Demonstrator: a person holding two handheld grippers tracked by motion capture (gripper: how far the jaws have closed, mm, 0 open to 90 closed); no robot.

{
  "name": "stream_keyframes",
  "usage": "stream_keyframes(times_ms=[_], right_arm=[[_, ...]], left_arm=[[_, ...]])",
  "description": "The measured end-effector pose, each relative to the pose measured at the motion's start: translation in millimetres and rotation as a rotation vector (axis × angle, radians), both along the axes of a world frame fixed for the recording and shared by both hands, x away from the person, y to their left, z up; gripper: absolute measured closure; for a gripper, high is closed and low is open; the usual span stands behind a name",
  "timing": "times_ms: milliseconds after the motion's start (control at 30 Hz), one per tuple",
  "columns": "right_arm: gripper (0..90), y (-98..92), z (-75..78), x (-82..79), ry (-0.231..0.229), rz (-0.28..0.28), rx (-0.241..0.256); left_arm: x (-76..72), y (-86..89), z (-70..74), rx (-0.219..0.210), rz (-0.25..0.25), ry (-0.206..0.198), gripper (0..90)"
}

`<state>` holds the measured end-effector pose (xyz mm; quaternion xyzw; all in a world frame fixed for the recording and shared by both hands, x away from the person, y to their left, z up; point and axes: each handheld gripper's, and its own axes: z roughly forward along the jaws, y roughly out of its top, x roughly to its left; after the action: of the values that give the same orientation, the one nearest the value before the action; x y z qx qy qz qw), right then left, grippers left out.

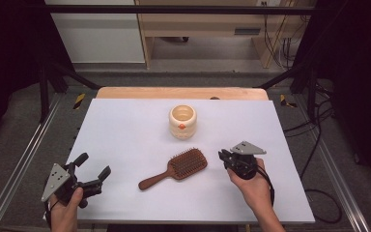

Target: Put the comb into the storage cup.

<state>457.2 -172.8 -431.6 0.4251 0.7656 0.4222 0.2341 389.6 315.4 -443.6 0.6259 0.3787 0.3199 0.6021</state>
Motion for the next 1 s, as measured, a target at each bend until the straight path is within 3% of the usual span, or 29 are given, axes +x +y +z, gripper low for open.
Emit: stream_keyframes(times_ms=[67, 233, 300, 500, 1000], right_arm=[[88.6, 1.7, 2.5, 7.7, 0.009, 0.009, -0.016], [90.0, 2.9, 2.2, 24.6, 0.031, 0.008, -0.015], [90.0, 4.7, -3.8, 37.2, 0.056, -0.002, -0.037], [90.0, 8.6, -19.2, 55.3, 0.109, -0.021, -0.054], [90.0, 26.0, -39.4, 64.1, 0.160, 0.014, -0.026]], left_arm=[[-0.1, 0.1, 0.1, -0.001, 0.001, 0.000, 3.3], [-0.1, 0.1, 0.1, 0.001, 0.002, 0.002, 3.3], [0.2, -0.4, -0.2, 0.001, 0.000, 0.006, 3.3], [0.7, -1.6, -0.5, 0.009, -0.004, 0.009, 3.3], [2.4, -5.8, -1.1, 0.033, -0.022, 0.016, 3.3]])
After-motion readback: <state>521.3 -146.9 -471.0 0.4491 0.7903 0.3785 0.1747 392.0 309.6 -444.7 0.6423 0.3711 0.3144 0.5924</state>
